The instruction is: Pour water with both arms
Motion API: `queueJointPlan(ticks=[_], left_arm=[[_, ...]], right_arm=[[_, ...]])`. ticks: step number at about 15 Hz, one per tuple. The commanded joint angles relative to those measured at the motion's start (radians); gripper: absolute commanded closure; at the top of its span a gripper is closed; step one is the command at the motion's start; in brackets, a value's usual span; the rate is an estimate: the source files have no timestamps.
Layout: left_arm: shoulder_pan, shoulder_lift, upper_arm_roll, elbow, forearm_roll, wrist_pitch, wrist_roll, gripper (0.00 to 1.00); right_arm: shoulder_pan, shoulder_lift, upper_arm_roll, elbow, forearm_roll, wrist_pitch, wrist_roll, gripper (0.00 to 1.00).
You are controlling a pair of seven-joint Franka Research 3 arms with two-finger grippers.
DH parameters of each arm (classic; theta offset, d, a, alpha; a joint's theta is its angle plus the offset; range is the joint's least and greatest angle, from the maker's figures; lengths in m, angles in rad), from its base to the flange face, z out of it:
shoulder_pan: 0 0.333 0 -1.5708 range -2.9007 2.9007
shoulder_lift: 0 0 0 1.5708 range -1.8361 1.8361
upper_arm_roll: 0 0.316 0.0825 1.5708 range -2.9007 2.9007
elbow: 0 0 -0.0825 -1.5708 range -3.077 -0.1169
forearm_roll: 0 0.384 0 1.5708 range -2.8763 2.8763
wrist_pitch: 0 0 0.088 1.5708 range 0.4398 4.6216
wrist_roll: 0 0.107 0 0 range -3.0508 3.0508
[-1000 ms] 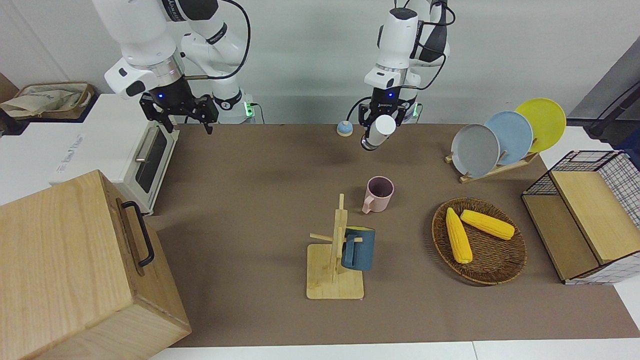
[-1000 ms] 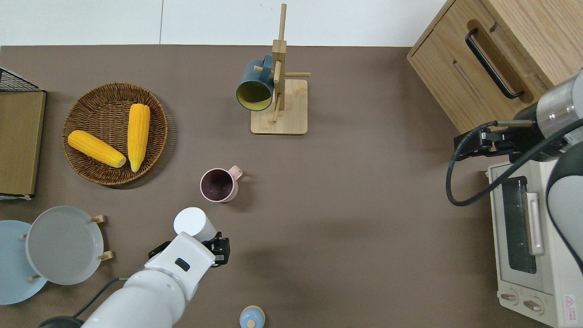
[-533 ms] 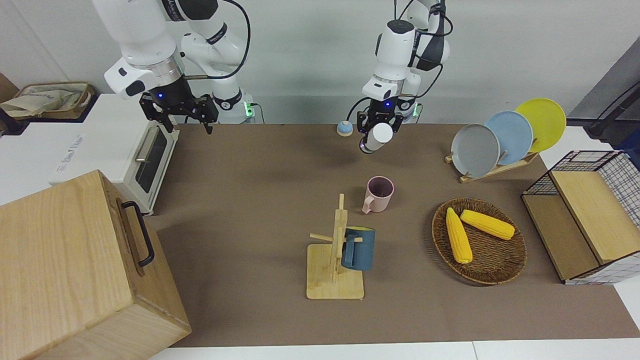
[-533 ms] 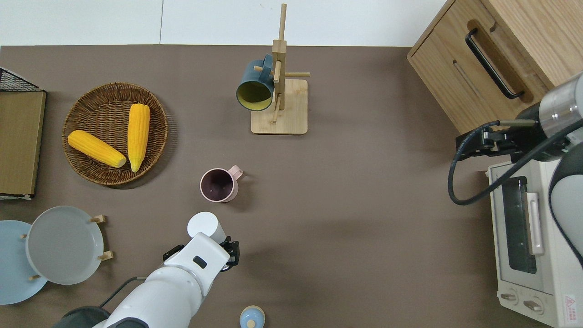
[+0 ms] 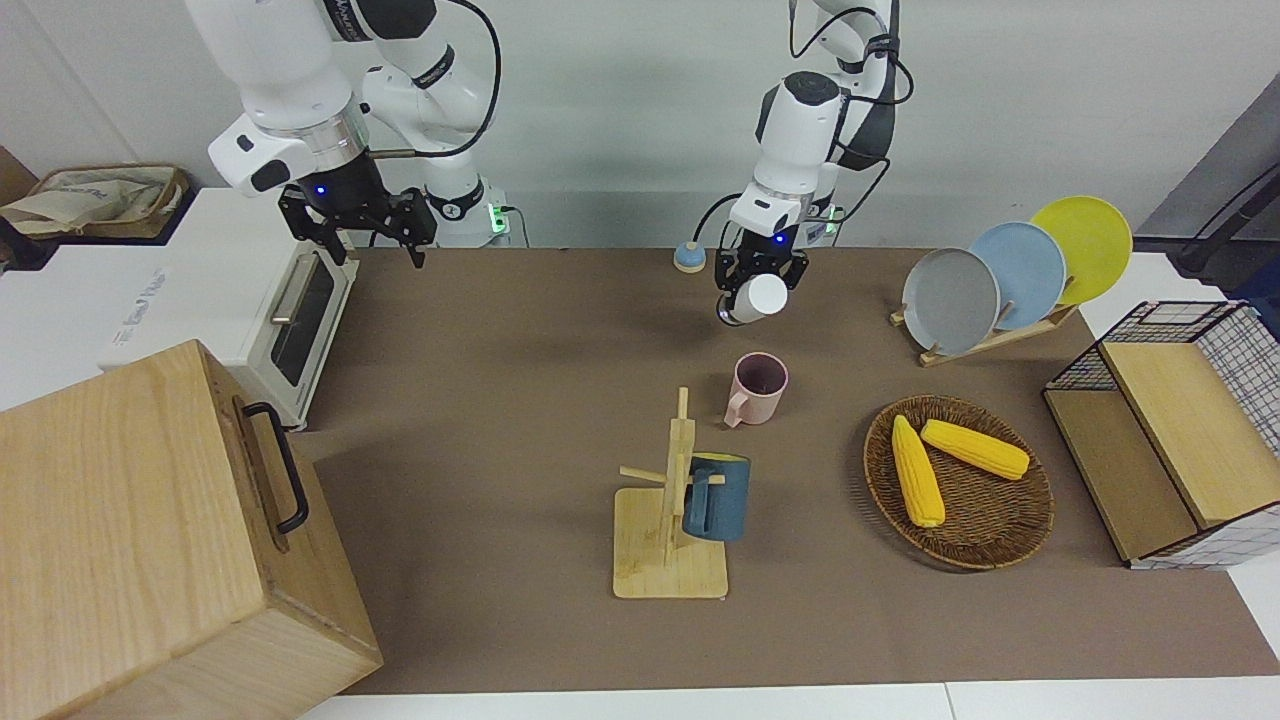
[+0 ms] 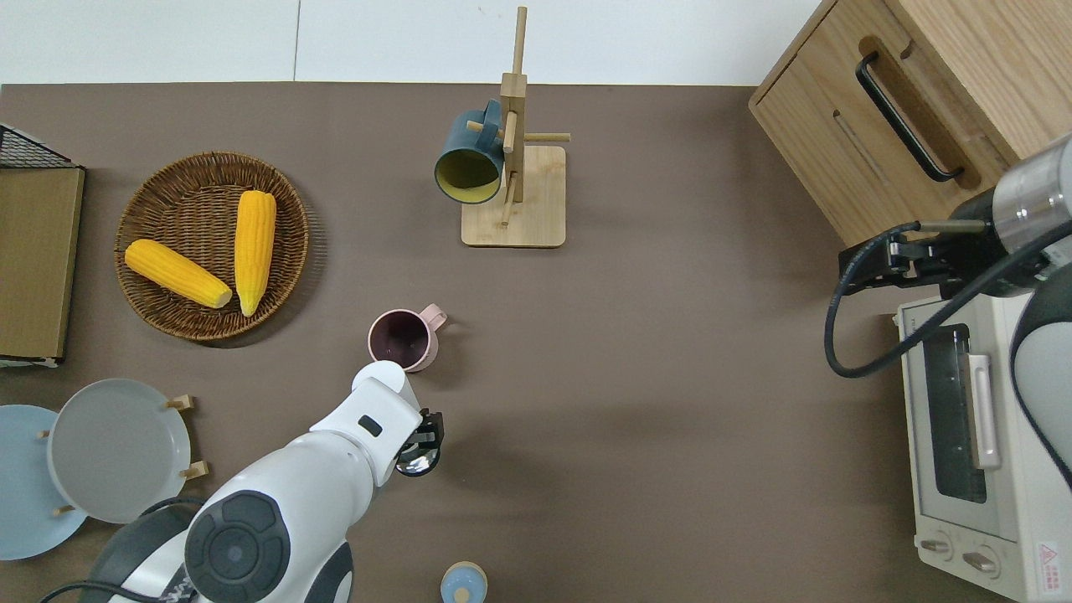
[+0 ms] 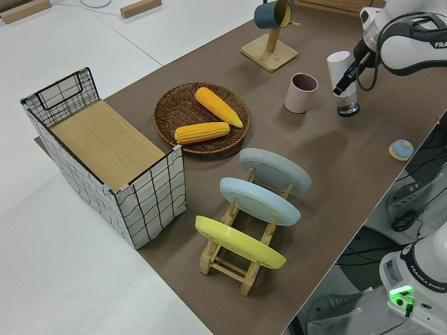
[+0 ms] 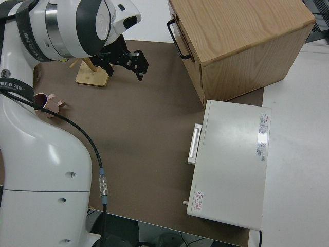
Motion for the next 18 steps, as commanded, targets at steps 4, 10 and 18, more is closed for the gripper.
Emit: queueJointPlan(ticks=[4,10,18], left_arm=[[0.025,0.121,0.022,0.164,0.003,-0.147,0.014,0.94],[0.033,0.192,0.033,0.251,0.024,-0.273,0.015,0.94],[0.037,0.204,0.035,0.273,0.024,-0.322,0.012,0.94]], right_arm=[[-0.024,-0.024,0.011,-0.031,0.014,0.011,-0.023,0.007],[-0.022,-0.024,0.011,-0.028,0.014,0.011,-0.023,0.007],[-0.024,-0.024,0.011,-0.031,0.014,0.011,-0.023,0.007]])
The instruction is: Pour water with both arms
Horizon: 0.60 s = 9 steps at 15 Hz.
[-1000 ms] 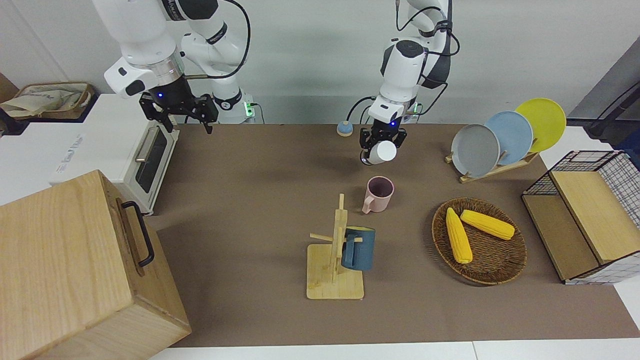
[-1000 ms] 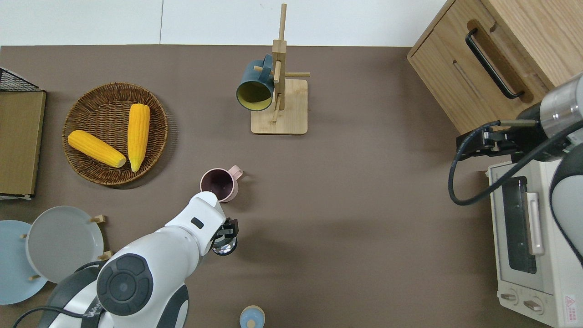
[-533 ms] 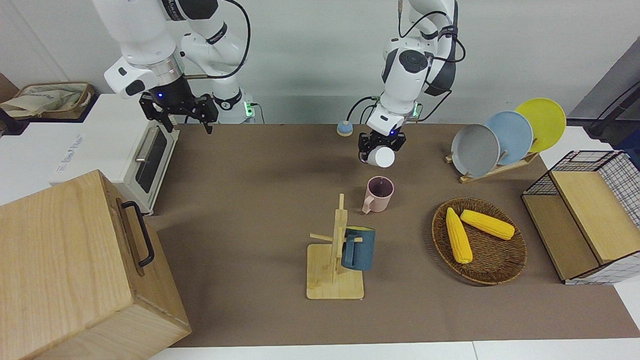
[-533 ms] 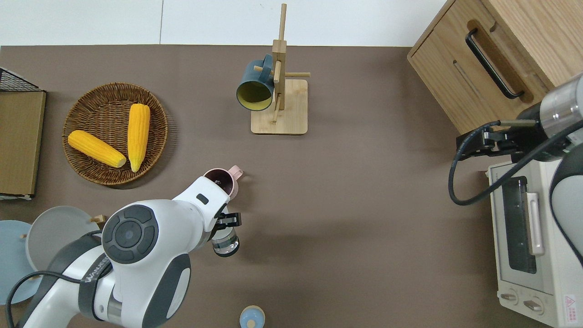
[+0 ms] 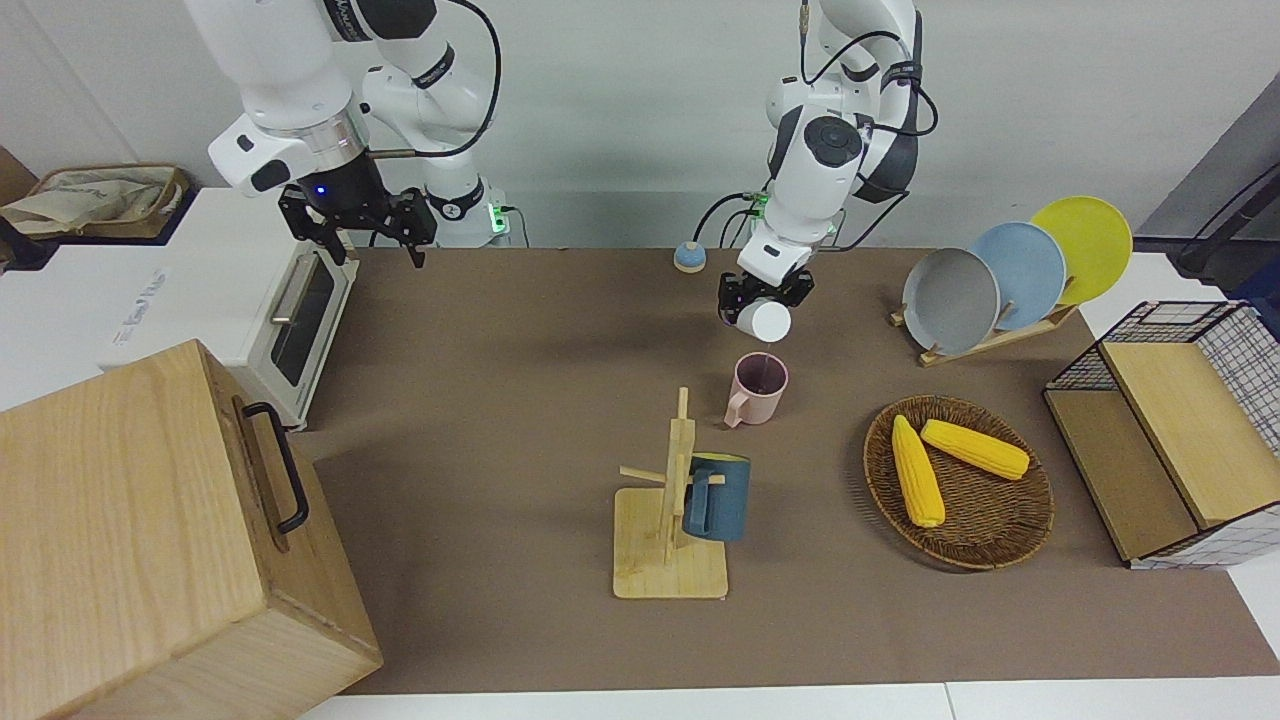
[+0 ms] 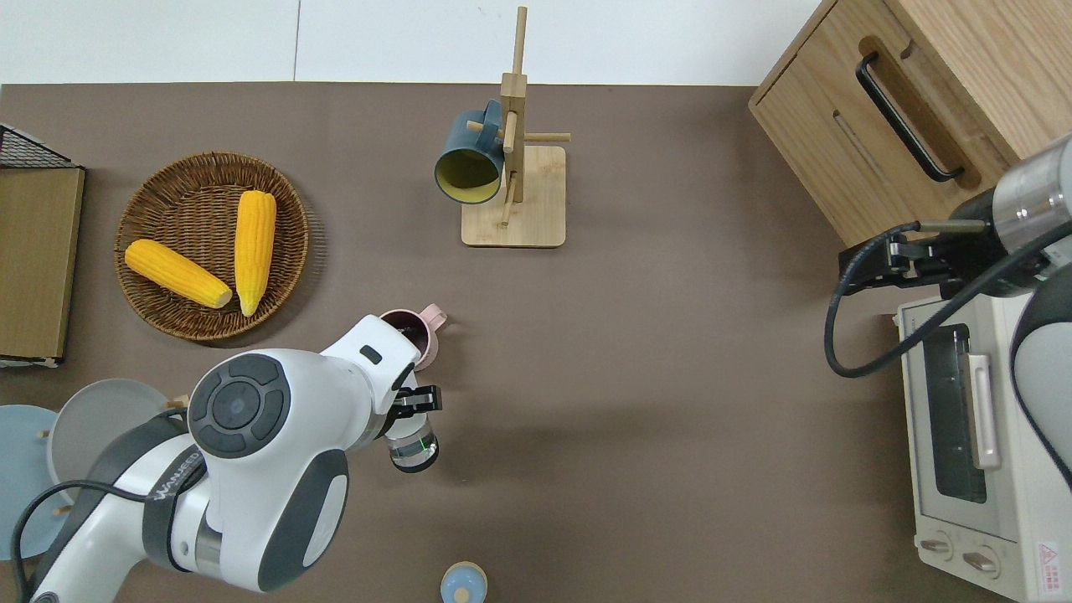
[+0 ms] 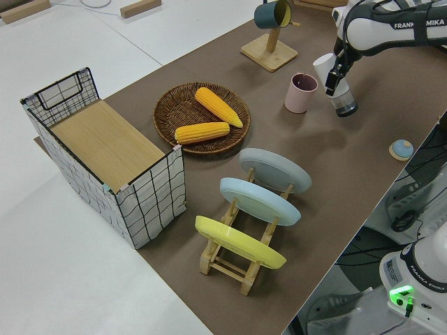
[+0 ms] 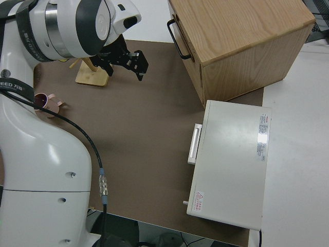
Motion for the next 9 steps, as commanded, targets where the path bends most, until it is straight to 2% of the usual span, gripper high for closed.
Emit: queueJointPlan(ticks=[1,9], left_arm=[[0.012,-0.002,0.001,0.040,0.012,-0.056,0.006,0.94],[0.013,0.005,0.007,0.069,0.014,-0.104,0.006,0.94]], right_arm=[[-0.024,-0.024,0.011,-0.028,0.014,0.011,-0.023,0.007],[-0.024,-0.024,0.011,-0.028,0.014,0.011,-0.023,0.007]])
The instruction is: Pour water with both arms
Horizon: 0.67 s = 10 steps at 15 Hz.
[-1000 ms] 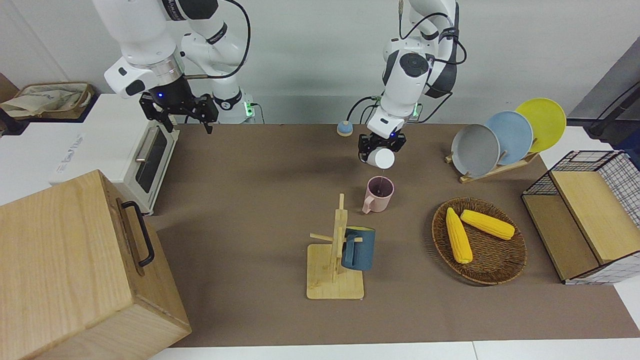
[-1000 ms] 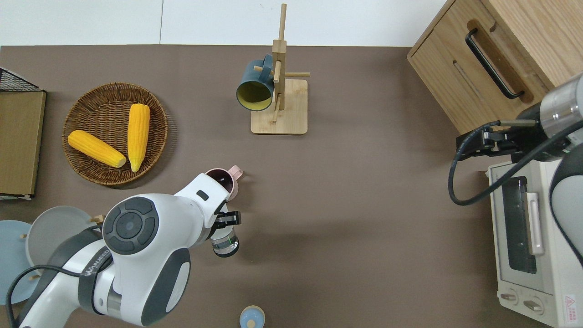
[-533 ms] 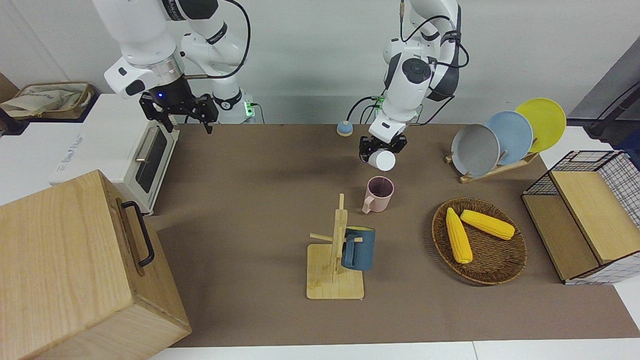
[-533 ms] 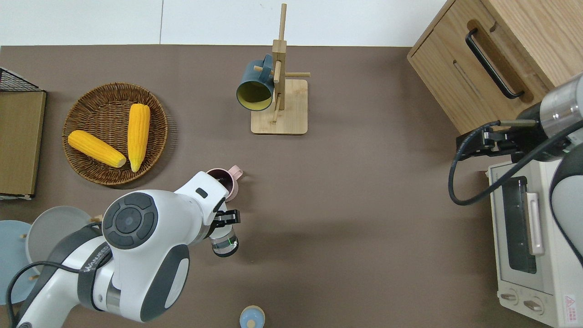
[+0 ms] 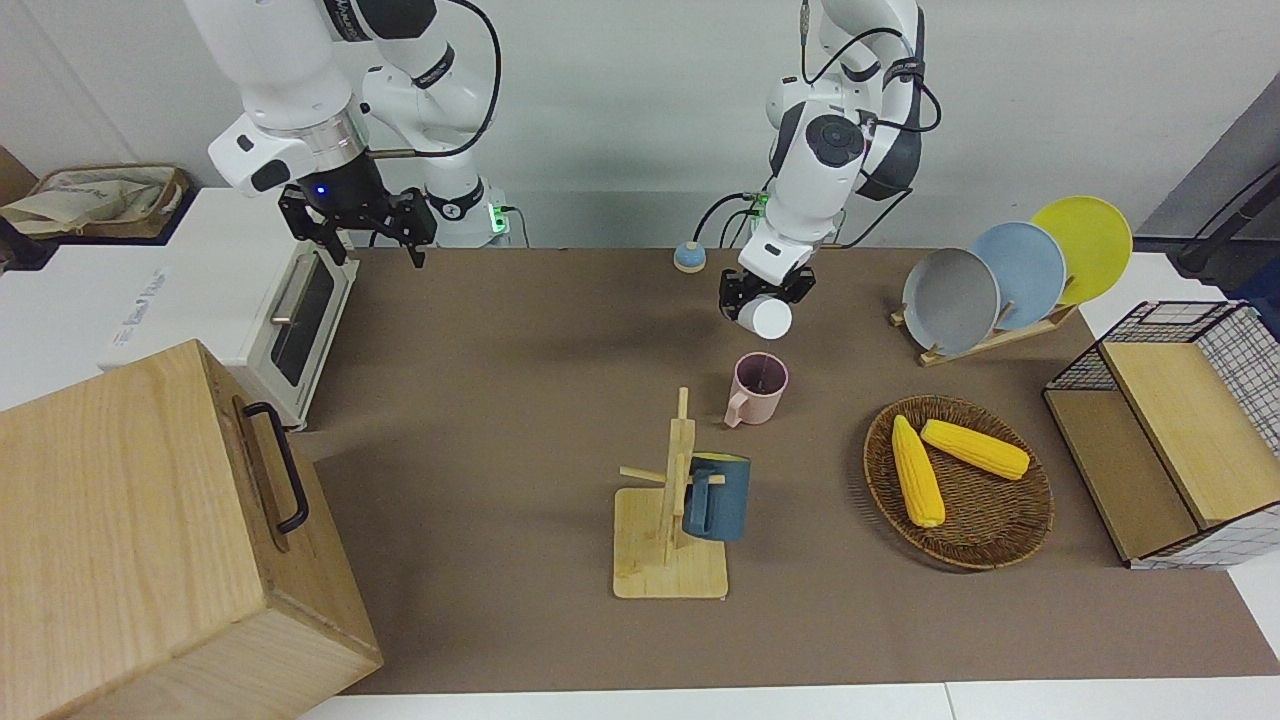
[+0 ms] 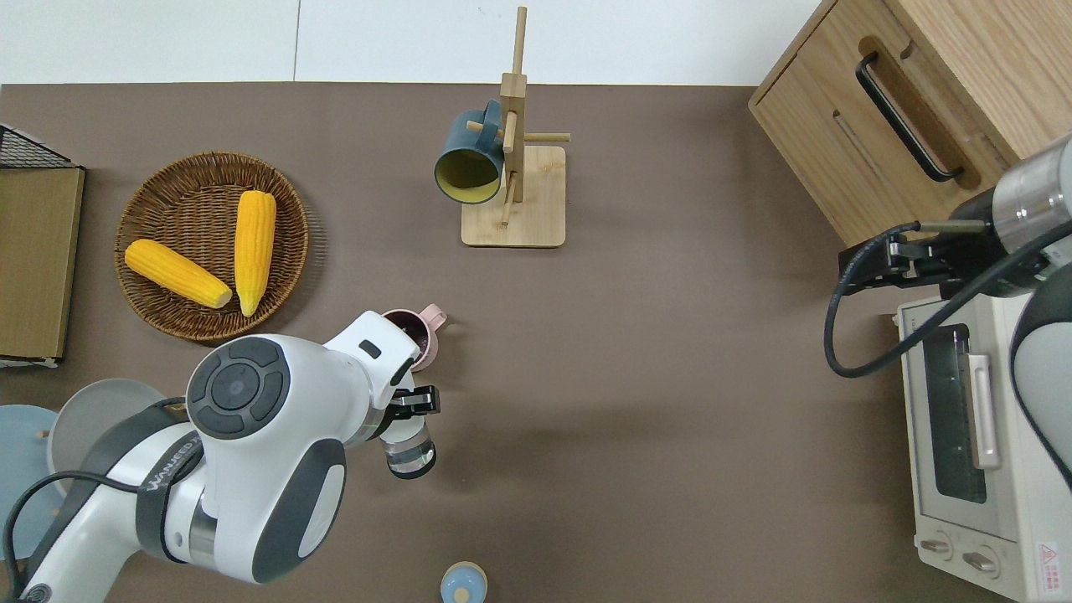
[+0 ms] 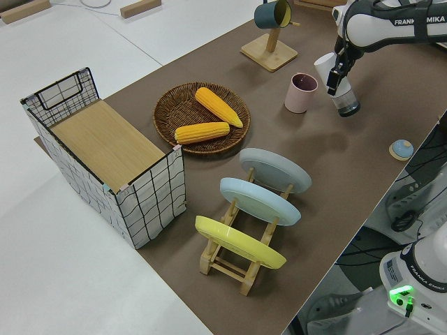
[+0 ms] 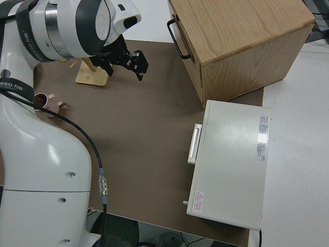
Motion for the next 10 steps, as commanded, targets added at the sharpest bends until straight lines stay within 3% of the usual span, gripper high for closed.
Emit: queueJointPlan(ticks=[1,6,10], left_arm=[[0.014,0.003,0.003,0.051,0.014,-0.064,0.006,0.94],[0.012,0.051,0.009,0.120,0.055,-0.139,-0.012,0.94],[0.011,0.052,0.009,0.124,0.055,-0.145,-0.018,0.94]], right_arm=[[-0.024,-0.024,0.013,-0.028,0.014,0.011,-0.023,0.007],[-0.024,-0.024,0.011,-0.031,0.014,0.011,-0.023,0.007],[-0.024,-0.024,0.013,-0.031,0.014,0.011,-0.023,0.007]])
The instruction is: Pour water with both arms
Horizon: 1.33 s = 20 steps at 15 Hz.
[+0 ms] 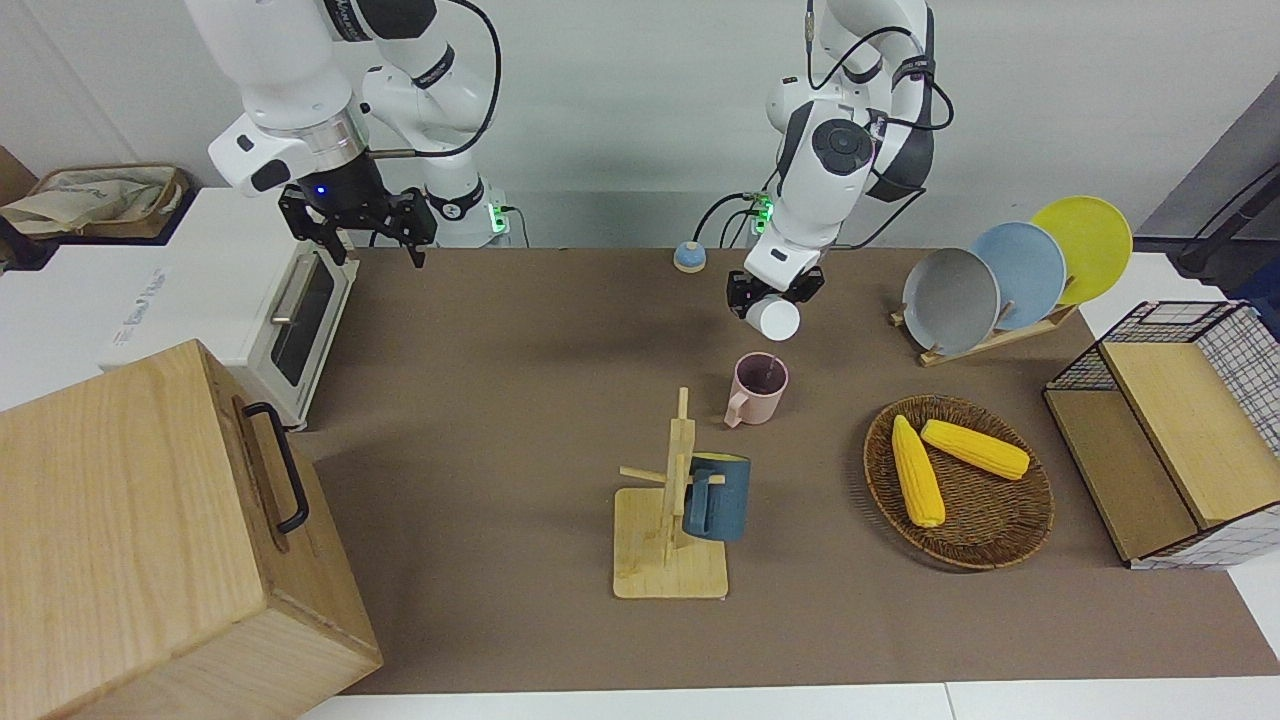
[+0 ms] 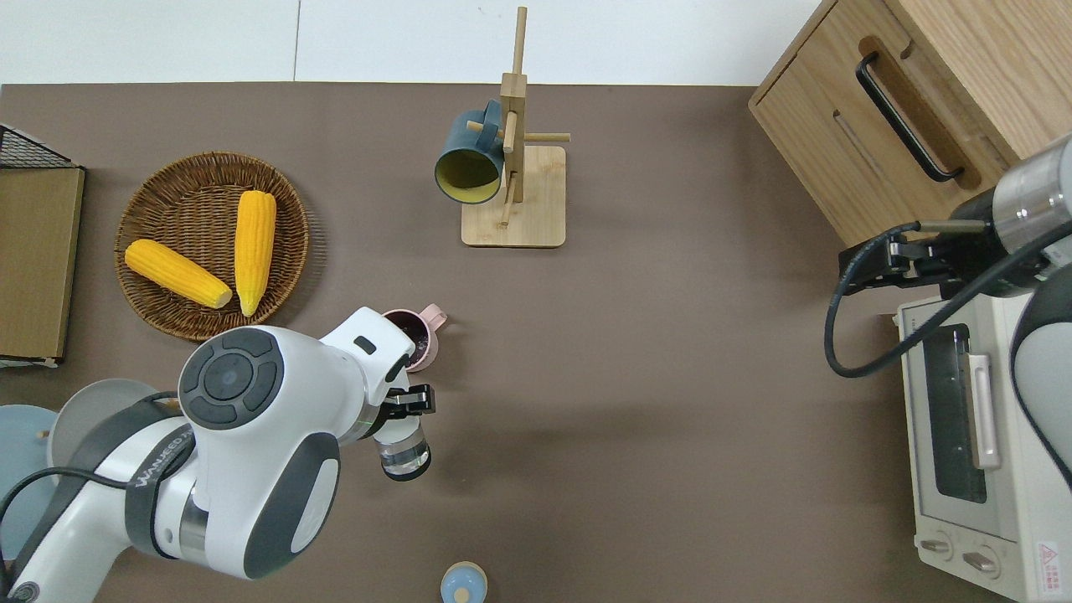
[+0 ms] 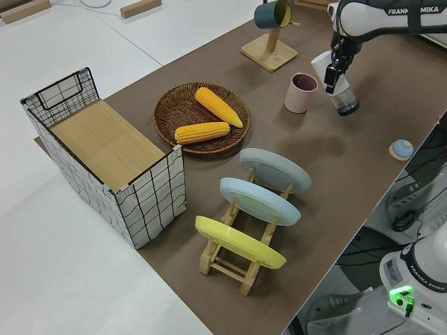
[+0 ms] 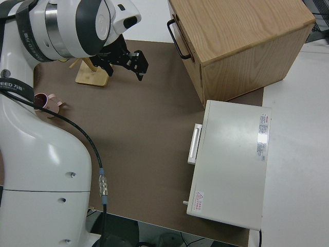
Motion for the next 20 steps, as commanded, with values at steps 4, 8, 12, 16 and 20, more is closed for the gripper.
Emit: queueJointPlan(ticks=[4,8,12,16,20], left_arm=[[-0.005,0.009,0.001,0.046,0.018,-0.052,-0.017,0.94],[-0.014,0.009,0.001,0.046,0.020,-0.060,-0.028,0.94],[-0.016,0.008,0.001,0.046,0.020,-0.062,-0.031,0.94],[-0.016,0.008,-0.001,0.046,0.020,-0.060,-0.033,0.94],[-0.017,-0.008,-0.007,0.045,0.020,-0.062,-0.053,0.94]], right_arm=[[-0.024,-0.024,0.011,-0.031,0.014,0.011,-0.023,0.007],[-0.024,-0.024,0.011,-0.031,0.014,0.011,-0.023,0.007],[-0.024,-0.024,0.011,-0.031,0.014,0.011,-0.023,0.007],[-0.024,-0.024,0.011,-0.031,0.014,0.011,-0.023,0.007],[-0.024,-0.024,0.013,-0.028,0.014,0.011,-0.023,0.007]])
